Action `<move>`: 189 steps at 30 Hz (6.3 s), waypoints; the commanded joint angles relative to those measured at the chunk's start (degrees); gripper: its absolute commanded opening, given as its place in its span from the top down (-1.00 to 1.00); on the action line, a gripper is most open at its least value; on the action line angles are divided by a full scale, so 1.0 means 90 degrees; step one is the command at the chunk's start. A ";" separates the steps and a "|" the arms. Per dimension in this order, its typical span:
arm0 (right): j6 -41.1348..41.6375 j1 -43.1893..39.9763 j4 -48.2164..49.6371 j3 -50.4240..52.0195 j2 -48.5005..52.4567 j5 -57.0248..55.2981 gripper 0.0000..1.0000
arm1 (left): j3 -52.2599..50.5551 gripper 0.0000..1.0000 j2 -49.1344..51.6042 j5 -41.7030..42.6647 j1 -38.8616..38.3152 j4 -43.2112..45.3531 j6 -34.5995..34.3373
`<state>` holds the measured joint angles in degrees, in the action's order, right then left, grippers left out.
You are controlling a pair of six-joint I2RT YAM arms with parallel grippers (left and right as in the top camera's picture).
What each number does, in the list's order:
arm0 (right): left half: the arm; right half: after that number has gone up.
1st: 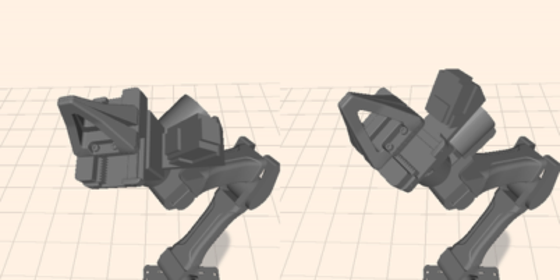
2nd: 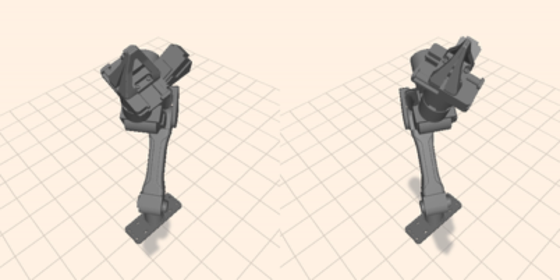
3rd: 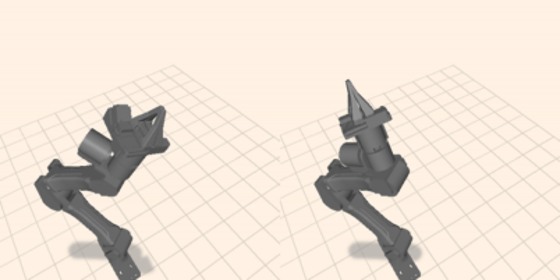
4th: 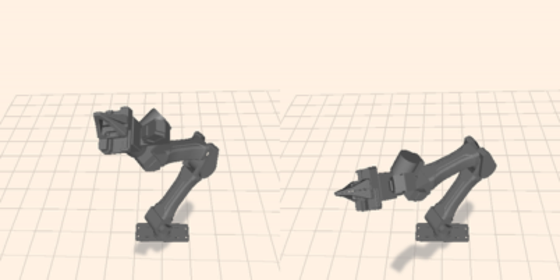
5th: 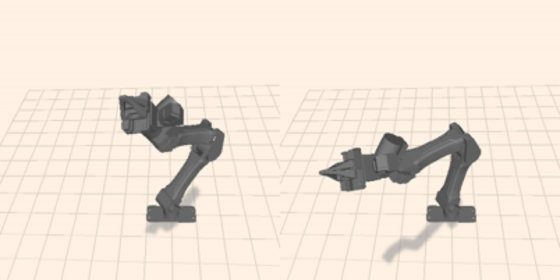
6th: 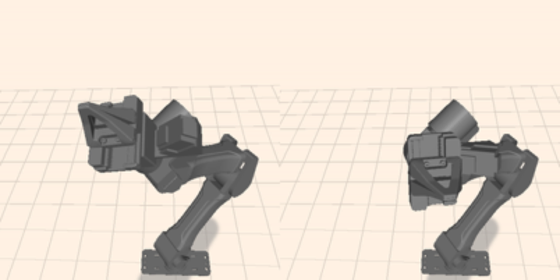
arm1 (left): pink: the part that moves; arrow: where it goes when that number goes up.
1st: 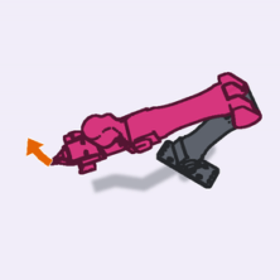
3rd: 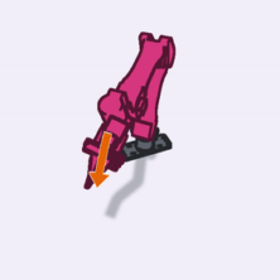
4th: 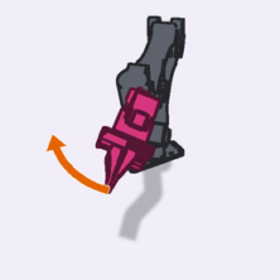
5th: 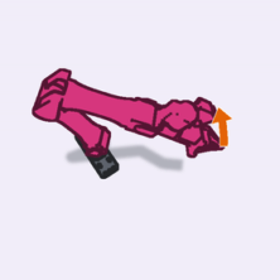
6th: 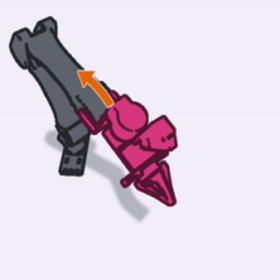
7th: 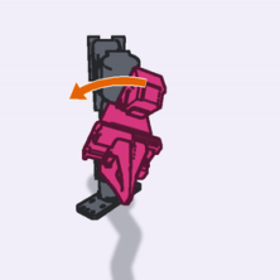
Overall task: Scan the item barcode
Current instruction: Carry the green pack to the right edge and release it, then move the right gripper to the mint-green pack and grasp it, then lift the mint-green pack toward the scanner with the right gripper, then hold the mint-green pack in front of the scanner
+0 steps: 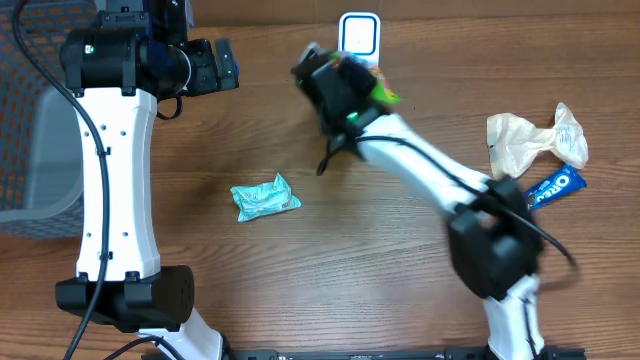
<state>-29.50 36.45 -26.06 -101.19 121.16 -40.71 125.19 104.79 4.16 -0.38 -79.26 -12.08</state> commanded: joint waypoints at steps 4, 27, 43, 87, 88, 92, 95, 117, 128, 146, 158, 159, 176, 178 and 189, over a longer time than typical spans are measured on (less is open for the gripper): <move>0.3451 -0.0981 -0.1778 -0.0182 -0.2693 0.1749 0.93 | 0.0019 -1.00 -0.0107 0.0036 0.0000 0.0019 -0.0087; 0.6105 -0.6356 -0.4056 0.1197 -0.2280 0.4537 0.22 | 0.0019 -1.00 -0.0107 0.0036 -0.0002 0.0019 -0.0087; 0.4988 -0.3910 -0.2914 0.0610 -0.2188 0.7939 -0.18 | 0.0019 -1.00 -0.0107 0.0036 0.0000 0.0019 -0.0087; 0.1100 0.0865 -0.1110 0.0780 0.0304 0.6470 -0.58 | 0.0019 -1.00 -0.0107 0.0034 0.0000 0.0019 -0.0087; 0.1530 0.0794 -0.1056 0.0780 0.0333 0.6713 -0.59 | 0.0019 -1.00 -0.0107 0.0034 0.0000 0.0017 -0.0087; 0.2487 0.0653 -0.0967 0.0780 0.0340 0.6875 -0.37 | 0.0019 -0.99 -0.0107 0.0034 0.0000 0.0019 -0.0087; 0.2895 0.0578 -0.0964 0.0780 0.0345 0.7130 -0.19 | 0.0019 -1.00 -0.0107 0.0034 0.0000 0.0019 -0.0087; 0.4639 0.0393 -0.0940 0.0763 0.0828 0.8767 0.93 | 0.0019 -1.00 -0.0107 0.0034 0.0000 0.0019 -0.0087; 0.7104 -0.0843 -0.1851 0.0661 -0.0100 0.9126 0.93 | 0.0019 -1.00 -0.0107 0.0034 -0.0002 0.0019 -0.0087; 0.7769 -0.3111 -0.1246 0.0648 -0.0359 1.4472 0.93 | 0.0019 -1.00 -0.0107 0.0034 0.0000 0.0019 -0.0087; 0.9646 -0.3266 0.0787 0.0644 -0.0831 1.4248 0.93 | 0.0019 -1.00 -0.0107 0.0034 0.0000 0.0019 -0.0087; 0.9760 -0.3266 0.0928 0.0644 -0.0843 1.4188 0.93 | 0.0019 -1.00 -0.0107 0.0034 0.0000 0.0019 -0.0087; 0.8833 -0.3228 0.0867 0.0646 -0.0845 1.0550 0.93 | 0.0019 -1.00 -0.0107 0.0034 -0.0002 0.0017 -0.0087; 0.7885 -0.3041 0.0685 0.0646 -0.0845 0.8451 0.92 | 0.0019 -0.99 -0.0107 0.0034 0.0000 0.0019 -0.0087; 0.5651 -0.1715 0.1780 0.0651 -0.0731 0.3468 0.93 | 0.0019 -0.99 -0.0107 0.0034 0.0000 0.0019 -0.0087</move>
<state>31.42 17.21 -14.04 -94.28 115.50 10.90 125.19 104.79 4.12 -0.38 -79.26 -12.08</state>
